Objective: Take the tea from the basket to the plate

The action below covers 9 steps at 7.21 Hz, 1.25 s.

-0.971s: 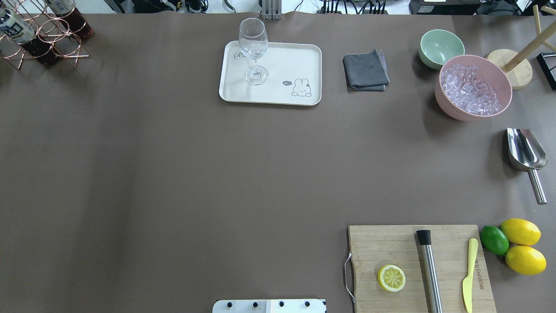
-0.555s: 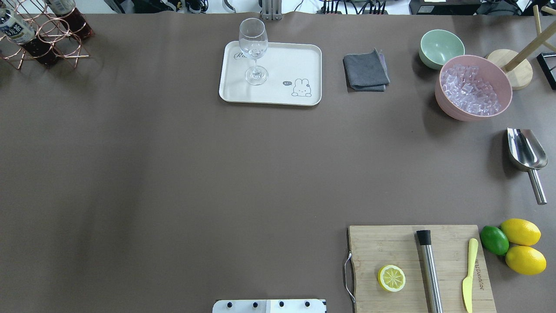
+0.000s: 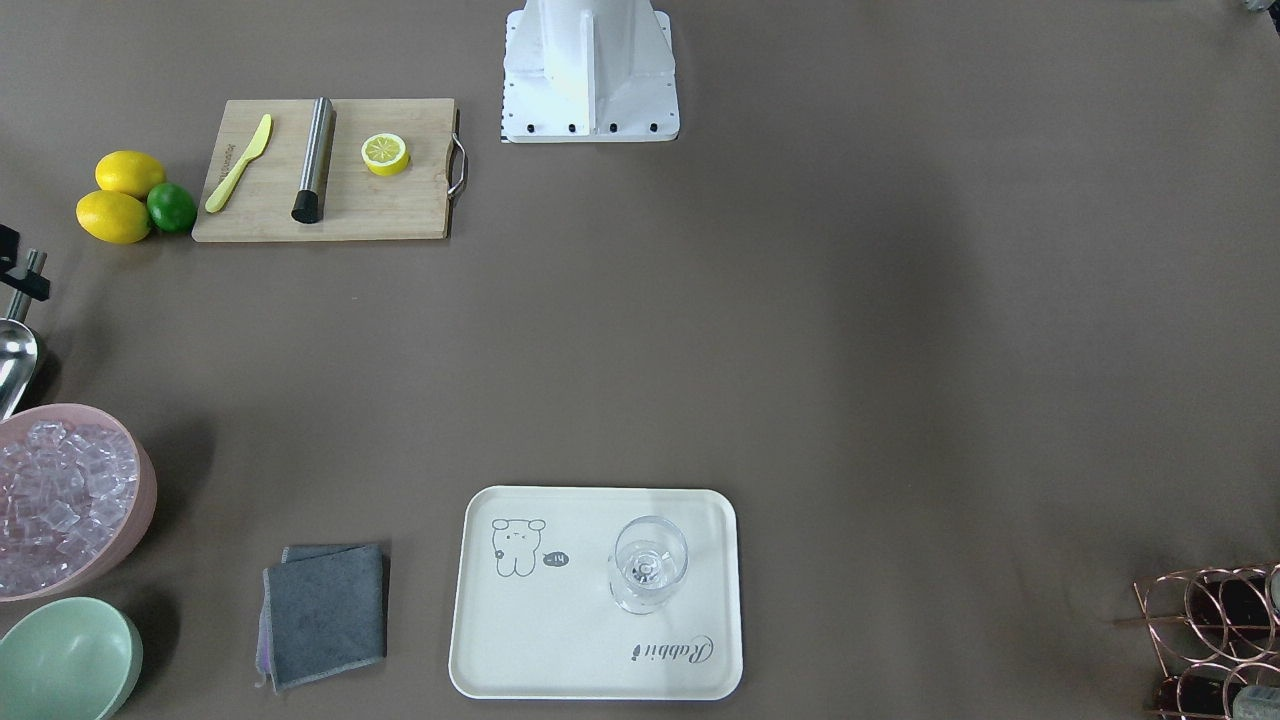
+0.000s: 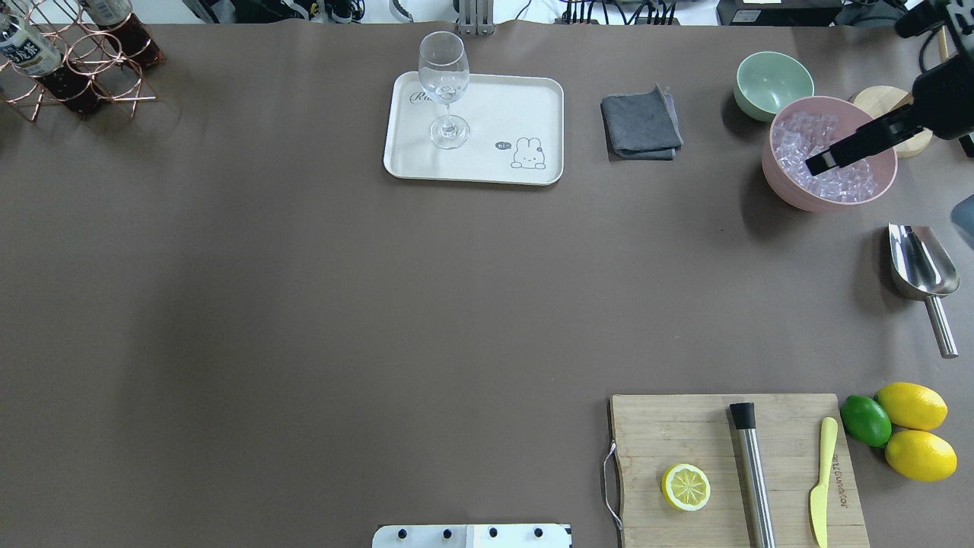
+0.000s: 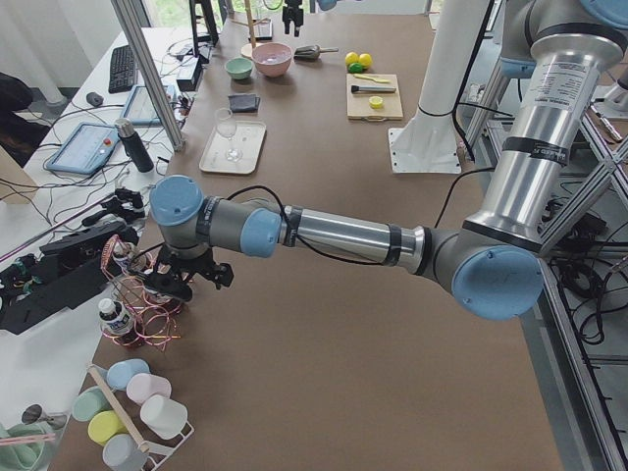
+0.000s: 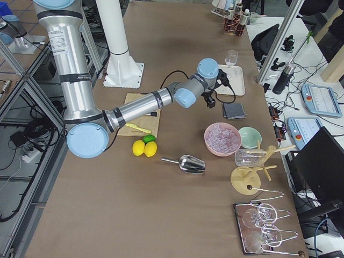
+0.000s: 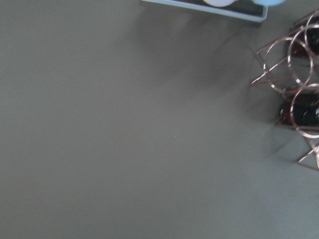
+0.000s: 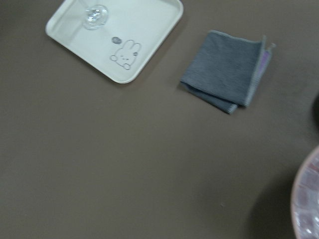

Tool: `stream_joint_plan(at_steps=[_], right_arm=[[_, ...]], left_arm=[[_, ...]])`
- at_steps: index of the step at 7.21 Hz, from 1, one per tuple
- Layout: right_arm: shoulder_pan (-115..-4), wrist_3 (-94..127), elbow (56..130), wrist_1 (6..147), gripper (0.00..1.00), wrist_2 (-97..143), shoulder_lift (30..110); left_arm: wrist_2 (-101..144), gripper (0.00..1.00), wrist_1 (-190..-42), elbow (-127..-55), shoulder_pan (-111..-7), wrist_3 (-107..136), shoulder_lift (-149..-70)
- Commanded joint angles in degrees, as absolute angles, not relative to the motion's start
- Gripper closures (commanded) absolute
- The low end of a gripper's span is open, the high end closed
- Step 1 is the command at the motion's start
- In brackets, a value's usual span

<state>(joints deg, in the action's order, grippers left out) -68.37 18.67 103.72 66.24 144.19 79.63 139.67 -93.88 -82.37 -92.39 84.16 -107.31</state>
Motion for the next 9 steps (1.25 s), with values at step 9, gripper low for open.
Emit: stream_joint_plan(at_steps=[9], right_arm=[[-54.26, 19.24, 82.27, -10.76, 0.0, 130.84, 78.4]], left_arm=[[120.33, 0.02, -127.86, -58.4, -87.19, 123.74, -124.77]])
